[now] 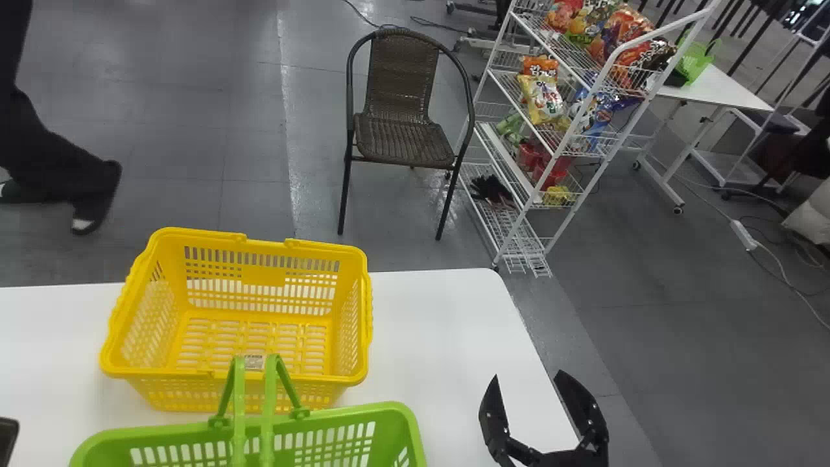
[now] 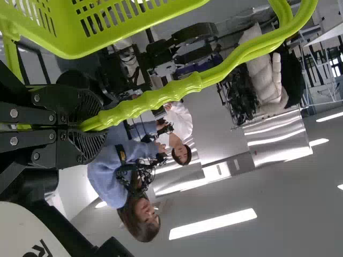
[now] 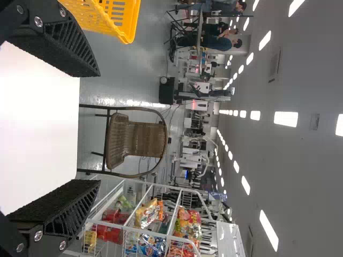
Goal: Grasp handle with right gripper to insert into left gripper then lift and swing left to center
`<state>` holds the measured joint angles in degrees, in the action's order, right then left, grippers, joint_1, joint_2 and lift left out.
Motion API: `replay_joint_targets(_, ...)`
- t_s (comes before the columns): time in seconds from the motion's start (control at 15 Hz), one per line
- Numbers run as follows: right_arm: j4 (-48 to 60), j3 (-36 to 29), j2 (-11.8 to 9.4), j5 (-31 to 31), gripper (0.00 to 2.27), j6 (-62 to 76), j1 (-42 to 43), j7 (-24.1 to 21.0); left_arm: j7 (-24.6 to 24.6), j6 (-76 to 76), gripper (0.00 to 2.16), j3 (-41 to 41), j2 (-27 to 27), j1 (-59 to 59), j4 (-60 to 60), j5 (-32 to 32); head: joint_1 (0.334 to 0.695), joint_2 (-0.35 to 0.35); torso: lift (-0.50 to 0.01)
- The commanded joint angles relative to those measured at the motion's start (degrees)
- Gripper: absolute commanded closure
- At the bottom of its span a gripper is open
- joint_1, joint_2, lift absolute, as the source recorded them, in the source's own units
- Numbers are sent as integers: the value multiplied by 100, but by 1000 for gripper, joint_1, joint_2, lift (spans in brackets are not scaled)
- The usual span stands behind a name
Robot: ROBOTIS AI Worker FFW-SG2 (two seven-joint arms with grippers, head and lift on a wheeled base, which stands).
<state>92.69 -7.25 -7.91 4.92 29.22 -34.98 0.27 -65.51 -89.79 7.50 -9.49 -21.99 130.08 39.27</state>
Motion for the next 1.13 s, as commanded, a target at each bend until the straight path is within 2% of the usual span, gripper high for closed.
replay_joint_targets(0.0,-5,-4,0,0,110,0,0,0,3,-24,1973,-3,0,20,0,-24,695,-350,0)
replay_joint_targets(1.07,-40,-4,0,0,110,53,8,0,-6,-24,1973,-11,9,28,-9,-33,695,-350,0)
